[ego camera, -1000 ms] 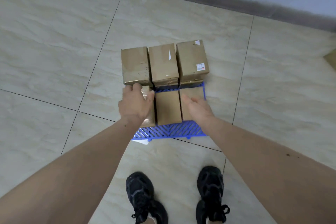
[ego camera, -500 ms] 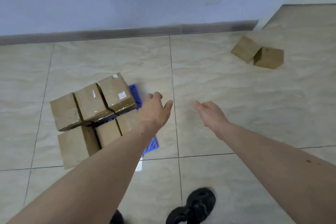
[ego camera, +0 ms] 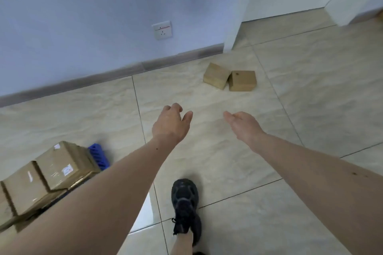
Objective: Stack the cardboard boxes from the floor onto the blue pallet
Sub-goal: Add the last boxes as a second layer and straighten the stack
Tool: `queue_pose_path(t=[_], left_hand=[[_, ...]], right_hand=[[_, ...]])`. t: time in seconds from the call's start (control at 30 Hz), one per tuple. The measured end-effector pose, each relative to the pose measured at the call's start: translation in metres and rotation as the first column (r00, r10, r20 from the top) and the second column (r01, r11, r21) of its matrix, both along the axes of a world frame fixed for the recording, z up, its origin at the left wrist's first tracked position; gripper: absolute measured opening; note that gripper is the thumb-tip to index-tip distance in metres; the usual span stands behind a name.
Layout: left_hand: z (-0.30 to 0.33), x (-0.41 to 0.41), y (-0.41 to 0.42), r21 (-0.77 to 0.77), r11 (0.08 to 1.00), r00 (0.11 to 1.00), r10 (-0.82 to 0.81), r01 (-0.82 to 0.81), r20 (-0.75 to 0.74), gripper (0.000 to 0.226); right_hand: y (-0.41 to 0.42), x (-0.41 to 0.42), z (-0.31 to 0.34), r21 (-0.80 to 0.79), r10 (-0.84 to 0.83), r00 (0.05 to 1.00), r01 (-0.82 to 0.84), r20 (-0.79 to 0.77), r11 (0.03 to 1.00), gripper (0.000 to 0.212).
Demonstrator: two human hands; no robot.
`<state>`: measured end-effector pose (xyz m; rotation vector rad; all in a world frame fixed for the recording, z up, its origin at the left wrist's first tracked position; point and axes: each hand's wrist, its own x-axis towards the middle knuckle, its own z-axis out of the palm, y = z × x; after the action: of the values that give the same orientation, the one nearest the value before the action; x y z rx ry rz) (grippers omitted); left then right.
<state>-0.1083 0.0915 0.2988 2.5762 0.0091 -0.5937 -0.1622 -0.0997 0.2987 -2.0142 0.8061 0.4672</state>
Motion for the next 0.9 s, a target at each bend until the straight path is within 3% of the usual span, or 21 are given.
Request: queue_pose_path(t=[0.23, 0.53, 0.73, 0.9], left_hand=[[-0.02, 0.086, -0.072, 0.027, 0.998, 0.998, -0.051, 0.052, -0.02, 0.048], [-0.046, 0.173, -0.14, 0.102, 0.992, 0.995, -0.068, 0.076, -0.072, 0.047], [-0.076, 0.216, -0.195, 0.145, 0.989, 0.989, -0.007, 0.028, -0.146, 0.045], [-0.12, 0.246, -0.231, 0.147, 0.979, 0.967, 0.169, -0.142, -0.189, 0.046]], right_hand=[[-0.075, 0.088, -0.004, -0.038, 0.029, 0.999, -0.03, -0.031, 0.999, 0.057], [-0.16, 0.193, -0.031, -0.033, 0.126, 0.991, -0.128, -0.044, 0.991, 0.046], [-0.215, 0.258, -0.072, -0.102, 0.291, 0.952, -0.3, -0.091, 0.949, 0.047], [-0.254, 0.318, -0.123, -0.151, 0.451, 0.87, -0.482, -0.201, 0.863, 0.061]])
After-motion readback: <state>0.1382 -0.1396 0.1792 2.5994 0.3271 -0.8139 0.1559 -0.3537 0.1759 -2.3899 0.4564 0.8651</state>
